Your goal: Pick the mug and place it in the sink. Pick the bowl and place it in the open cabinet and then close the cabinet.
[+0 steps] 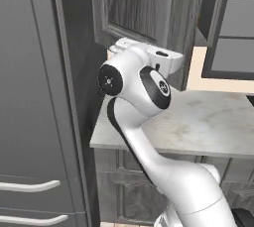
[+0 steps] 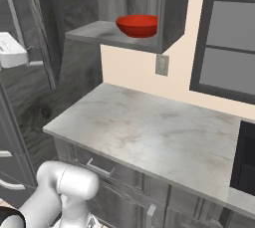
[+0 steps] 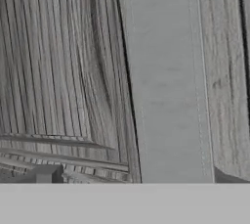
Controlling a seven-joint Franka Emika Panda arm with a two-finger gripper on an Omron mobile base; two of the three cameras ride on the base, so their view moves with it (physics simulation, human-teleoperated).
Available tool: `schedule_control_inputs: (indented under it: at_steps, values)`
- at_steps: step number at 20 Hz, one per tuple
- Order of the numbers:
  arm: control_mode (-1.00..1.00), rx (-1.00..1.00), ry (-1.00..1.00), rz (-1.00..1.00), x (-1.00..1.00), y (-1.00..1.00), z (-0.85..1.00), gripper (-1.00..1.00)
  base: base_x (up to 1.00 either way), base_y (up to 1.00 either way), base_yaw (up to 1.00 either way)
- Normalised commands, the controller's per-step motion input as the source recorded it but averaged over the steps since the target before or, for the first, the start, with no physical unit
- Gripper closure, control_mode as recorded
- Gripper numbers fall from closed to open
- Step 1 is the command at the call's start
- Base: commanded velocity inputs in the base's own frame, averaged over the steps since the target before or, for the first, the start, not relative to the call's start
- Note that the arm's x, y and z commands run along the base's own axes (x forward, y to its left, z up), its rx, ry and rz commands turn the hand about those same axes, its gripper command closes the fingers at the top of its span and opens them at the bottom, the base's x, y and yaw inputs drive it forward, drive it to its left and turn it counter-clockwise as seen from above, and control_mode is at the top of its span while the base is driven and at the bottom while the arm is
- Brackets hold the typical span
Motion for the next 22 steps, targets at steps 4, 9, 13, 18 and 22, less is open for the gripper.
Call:
schedule_control_inputs:
  at_steps: [4, 9, 13, 18, 22]
  values:
    - [-1.0, 0.0, 0.24, 0.05, 0.73, -0.66, 0.07, -1.0, 0.0, 0.0, 0.0]
    - [-1.0, 0.0, 0.24, 0.05, 0.71, -0.69, 0.06, -1.0, 0.0, 0.0, 0.0]
    - [-1.0, 0.04, 0.17, 0.06, 0.66, -0.8, 0.11, -1.0, 0.0, 0.0, 0.0]
    - [-1.0, 0.05, 0.11, 0.1, 0.73, -0.75, 0.13, -1.0, 0.0, 0.0, 0.0]
    - [-1.0, 0.02, 0.01, 0.15, 0.74, -0.48, 0.05, -1.0, 0.0, 0.0, 0.0]
